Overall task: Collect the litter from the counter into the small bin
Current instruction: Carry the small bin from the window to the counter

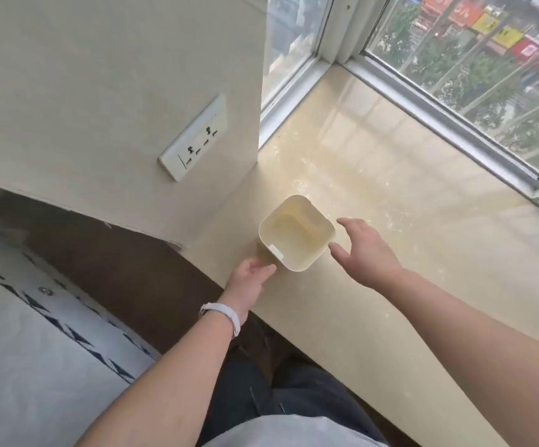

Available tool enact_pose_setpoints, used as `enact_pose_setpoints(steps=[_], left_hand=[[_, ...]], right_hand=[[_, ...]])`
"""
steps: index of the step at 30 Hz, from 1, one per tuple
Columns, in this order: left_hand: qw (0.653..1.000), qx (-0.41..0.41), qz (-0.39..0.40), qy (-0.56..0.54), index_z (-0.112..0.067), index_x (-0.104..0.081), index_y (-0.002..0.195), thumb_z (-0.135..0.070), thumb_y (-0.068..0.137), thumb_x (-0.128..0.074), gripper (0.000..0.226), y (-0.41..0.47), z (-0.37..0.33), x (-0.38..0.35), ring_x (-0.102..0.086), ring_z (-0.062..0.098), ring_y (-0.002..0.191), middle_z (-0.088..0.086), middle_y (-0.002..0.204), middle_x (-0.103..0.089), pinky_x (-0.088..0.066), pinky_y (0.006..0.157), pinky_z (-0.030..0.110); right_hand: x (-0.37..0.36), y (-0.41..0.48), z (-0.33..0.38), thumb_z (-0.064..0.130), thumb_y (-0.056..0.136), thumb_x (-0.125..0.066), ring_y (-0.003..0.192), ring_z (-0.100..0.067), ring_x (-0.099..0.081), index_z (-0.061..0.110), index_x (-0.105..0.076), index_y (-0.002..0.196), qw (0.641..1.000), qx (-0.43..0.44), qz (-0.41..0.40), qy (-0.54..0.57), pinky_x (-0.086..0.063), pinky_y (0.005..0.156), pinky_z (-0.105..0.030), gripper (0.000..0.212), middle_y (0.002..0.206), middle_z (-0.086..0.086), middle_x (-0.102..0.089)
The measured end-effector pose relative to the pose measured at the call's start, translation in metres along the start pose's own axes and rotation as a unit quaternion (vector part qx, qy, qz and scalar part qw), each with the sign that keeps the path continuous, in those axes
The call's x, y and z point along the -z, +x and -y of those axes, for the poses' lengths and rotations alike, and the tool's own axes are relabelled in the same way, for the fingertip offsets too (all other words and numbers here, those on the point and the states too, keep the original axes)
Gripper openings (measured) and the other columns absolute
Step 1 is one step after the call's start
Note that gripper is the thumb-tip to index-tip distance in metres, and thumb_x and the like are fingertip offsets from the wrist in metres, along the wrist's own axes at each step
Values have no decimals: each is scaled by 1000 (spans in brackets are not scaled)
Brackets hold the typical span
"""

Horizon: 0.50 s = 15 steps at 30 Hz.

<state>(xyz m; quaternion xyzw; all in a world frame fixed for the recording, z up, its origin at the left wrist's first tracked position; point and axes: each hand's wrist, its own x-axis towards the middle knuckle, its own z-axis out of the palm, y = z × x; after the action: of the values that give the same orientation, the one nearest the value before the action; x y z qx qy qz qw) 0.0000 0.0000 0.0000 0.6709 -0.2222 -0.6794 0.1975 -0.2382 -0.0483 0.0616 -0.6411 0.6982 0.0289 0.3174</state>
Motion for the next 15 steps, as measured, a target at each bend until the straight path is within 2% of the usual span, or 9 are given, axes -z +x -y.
enact_pose_setpoints(steps=[2,3,7,12,15], left_hand=[[999,6,10,-45,-27,-62,118,-24,97,-70,22,8,2,-6,-60,12,118,0,134,-64,-51,101,36],[998,8,15,-61,-30,-61,113,-22,97,-70,19,9,5,-9,-61,10,116,-2,130,-64,-51,99,34],[989,10,24,-143,-28,-64,114,-13,96,-70,25,15,2,-20,-62,12,115,-7,120,-68,-47,95,34],[982,17,45,-184,-24,-65,115,-8,99,-62,22,21,-4,-30,-66,14,98,-5,108,-72,-46,85,31],[981,22,34,-191,-24,-65,111,-8,100,-61,21,25,-4,-33,-66,13,100,-5,107,-72,-44,90,34]], right_hand=[[-4,12,-5,42,97,-51,139,-17,-31,23,-32,148,1000,-15,2,27,-31,107,-35,58,152,4,-35],[-8,18,-8,42,96,-52,139,-17,-31,23,-32,149,999,-18,5,33,-32,108,-36,59,153,4,-34],[-18,36,-14,41,95,-53,141,-17,-31,24,-30,150,997,-25,25,62,-33,109,-38,61,153,4,-34],[-24,54,-14,43,94,-51,137,-18,-38,26,-29,150,993,-33,66,95,-37,107,-40,62,152,6,-36],[-27,57,-15,41,93,-51,124,-15,-47,31,-36,144,988,-28,74,130,-43,98,-39,54,141,8,-45]])
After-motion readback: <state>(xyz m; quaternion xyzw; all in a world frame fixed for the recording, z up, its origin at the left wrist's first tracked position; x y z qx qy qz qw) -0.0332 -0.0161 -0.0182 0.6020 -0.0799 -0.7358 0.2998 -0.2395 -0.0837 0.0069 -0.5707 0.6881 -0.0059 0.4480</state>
